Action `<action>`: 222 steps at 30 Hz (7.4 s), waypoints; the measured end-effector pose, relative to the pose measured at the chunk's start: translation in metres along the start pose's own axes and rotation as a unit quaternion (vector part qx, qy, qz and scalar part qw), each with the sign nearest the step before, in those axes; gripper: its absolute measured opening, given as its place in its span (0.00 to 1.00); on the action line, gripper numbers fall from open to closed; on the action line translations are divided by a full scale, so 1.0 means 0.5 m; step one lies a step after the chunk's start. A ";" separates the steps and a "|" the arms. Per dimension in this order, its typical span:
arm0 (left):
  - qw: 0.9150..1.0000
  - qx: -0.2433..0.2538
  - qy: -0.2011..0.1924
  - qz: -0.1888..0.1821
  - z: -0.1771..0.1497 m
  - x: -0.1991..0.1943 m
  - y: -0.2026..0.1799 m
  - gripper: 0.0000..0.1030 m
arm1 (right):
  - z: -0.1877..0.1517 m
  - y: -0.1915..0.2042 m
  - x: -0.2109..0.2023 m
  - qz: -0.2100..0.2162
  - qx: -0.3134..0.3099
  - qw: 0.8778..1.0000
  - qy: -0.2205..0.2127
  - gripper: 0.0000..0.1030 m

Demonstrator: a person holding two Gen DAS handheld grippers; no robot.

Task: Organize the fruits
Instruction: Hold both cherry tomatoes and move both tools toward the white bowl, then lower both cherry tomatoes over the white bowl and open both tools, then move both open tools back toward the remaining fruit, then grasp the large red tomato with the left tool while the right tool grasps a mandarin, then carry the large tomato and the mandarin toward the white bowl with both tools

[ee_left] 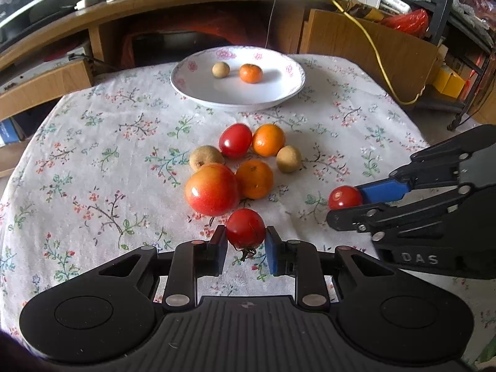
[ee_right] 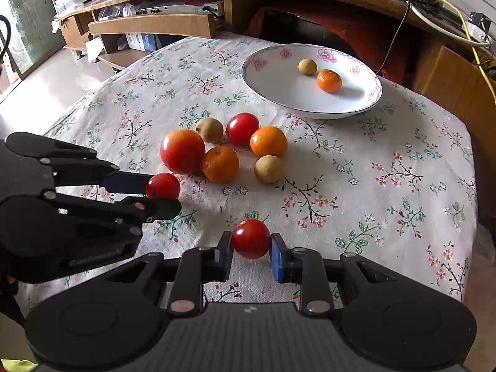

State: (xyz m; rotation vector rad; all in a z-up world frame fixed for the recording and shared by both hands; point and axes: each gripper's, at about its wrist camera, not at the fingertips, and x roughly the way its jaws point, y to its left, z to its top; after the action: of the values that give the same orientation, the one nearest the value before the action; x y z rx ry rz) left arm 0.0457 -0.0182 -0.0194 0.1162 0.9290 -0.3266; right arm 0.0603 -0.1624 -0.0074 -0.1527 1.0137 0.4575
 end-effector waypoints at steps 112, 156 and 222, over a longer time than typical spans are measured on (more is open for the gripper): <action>0.997 -0.021 -0.065 0.023 0.222 0.087 0.040 0.53 | 0.215 -0.157 0.050 -0.030 0.070 0.991 -0.112 0.29; 0.994 -0.107 0.024 -0.016 0.085 0.055 0.070 0.55 | 0.090 -0.074 0.024 0.004 0.082 0.995 -0.047 0.33; 0.994 -0.095 0.063 0.009 0.040 0.039 0.101 0.51 | 0.123 0.014 0.102 0.041 0.033 0.999 0.013 0.32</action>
State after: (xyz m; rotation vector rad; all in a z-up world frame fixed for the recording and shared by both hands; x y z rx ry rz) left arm 0.0880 0.0202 -0.0253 -0.0294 1.0780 -0.2149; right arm 0.1277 -0.1204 -0.0175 -0.0582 1.0615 0.4964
